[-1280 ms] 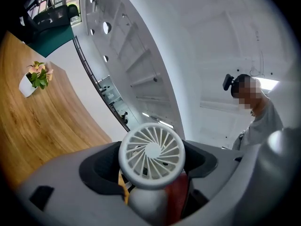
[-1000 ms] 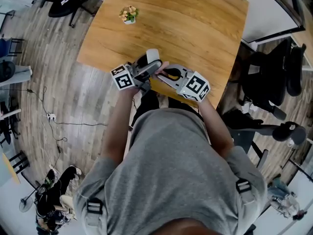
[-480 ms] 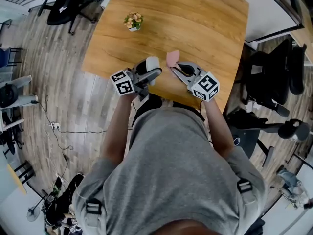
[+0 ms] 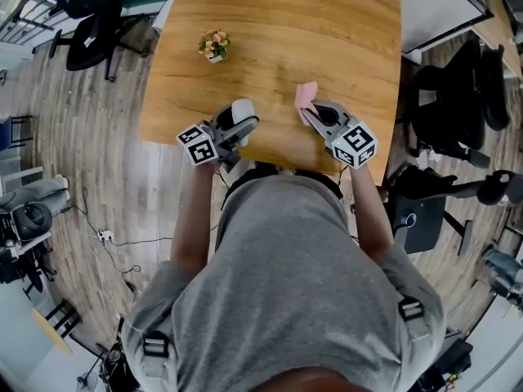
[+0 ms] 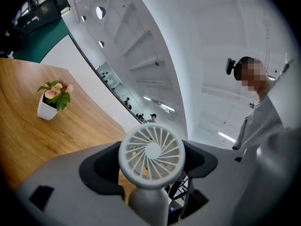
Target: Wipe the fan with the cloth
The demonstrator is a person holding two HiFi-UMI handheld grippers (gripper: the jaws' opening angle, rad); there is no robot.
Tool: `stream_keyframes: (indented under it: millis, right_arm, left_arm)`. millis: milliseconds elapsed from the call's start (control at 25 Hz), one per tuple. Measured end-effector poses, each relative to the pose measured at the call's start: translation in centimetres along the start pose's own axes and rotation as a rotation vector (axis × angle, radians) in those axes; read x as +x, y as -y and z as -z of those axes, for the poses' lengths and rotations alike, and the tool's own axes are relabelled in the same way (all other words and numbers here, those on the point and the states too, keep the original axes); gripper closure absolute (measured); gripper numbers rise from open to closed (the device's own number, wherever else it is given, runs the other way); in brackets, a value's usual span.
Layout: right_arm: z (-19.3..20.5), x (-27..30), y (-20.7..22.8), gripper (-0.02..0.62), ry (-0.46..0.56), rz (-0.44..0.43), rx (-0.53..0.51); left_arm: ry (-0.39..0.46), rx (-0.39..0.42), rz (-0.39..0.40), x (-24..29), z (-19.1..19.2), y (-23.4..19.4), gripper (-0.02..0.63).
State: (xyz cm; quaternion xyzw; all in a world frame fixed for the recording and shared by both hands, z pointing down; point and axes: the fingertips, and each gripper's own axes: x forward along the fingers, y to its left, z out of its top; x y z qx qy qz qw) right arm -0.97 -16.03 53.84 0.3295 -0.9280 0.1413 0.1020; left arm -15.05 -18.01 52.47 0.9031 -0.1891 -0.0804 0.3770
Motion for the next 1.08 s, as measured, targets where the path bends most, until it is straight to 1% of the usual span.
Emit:
stream_keyframes:
  millis: [160, 320, 480, 600, 720, 880, 1080]
  right_arm:
    - [1.3, -0.1, 0.6, 0.558, -0.016, 0.063, 0.014]
    - [2.3, 0.1, 0.8, 0.558, -0.029, 0.11, 0.034]
    - [2.8, 0.6, 1.3, 0.558, -0.032, 0.161, 0.048]
    - [3.0, 0.6, 1.3, 0.558, -0.033, 0.191, 0.056]
    - [3.4, 0.5, 1.2, 0.558, -0.043, 0.218, 0.059]
    - [3.5, 0.4, 1.1, 0.558, -0.051, 0.257, 0.061]
    - [3.8, 0.2, 1.1, 0.558, -0.06, 0.286, 0.062]
  left_arm:
    - [-0.061, 0.025, 0.011, -0.3, 0.6, -1.0, 0.216]
    - [-0.084, 0.041, 0.045, -0.6, 0.5, -1.8, 0.216]
    - [-0.128, 0.047, 0.053, -0.8, 0.3, -2.8, 0.216]
    - [-0.16, 0.067, 0.072, -0.8, 0.4, -3.4, 0.216]
    - [-0.186, 0.07, 0.092, -0.7, 0.4, -3.7, 0.216]
    - [-0.204, 0.069, 0.117, -0.8, 0.2, -4.0, 0.216]
    - [-0.212, 0.068, 0.116, -1.0, 0.0, -4.6, 0.216]
